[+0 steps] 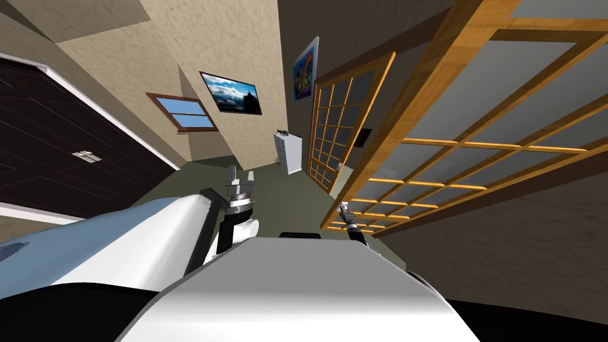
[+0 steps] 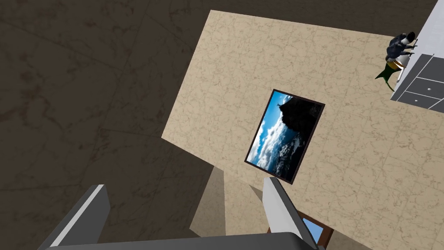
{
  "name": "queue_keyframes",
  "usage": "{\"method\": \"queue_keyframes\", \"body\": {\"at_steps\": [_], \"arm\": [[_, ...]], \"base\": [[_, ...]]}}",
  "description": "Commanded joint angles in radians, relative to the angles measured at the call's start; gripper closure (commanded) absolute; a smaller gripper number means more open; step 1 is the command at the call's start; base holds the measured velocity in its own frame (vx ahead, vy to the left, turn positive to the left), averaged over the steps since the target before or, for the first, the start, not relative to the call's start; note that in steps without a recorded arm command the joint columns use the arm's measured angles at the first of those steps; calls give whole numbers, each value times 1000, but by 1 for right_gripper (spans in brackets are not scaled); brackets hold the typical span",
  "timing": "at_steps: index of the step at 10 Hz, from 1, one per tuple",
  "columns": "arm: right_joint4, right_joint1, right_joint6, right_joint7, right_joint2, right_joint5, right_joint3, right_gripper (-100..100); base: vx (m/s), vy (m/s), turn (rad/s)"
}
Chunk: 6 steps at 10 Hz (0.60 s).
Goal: Pull the door open
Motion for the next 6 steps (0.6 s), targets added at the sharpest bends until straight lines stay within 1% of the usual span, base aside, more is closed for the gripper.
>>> {"method": "queue_keyframes", "body": {"at_steps": [1, 4, 5, 6], "arm": [[4, 9, -30, -21, -13, 11, 17, 100], [6, 31, -79, -60, -43, 32, 48, 100], [7, 35, -87, -66, -48, 36, 53, 100], [8, 42, -102, -78, -57, 42, 63, 100]], "base": [[-189, -57, 125], [-208, -63, 106], [-180, -53, 49], [-177, -52, 73]]}}
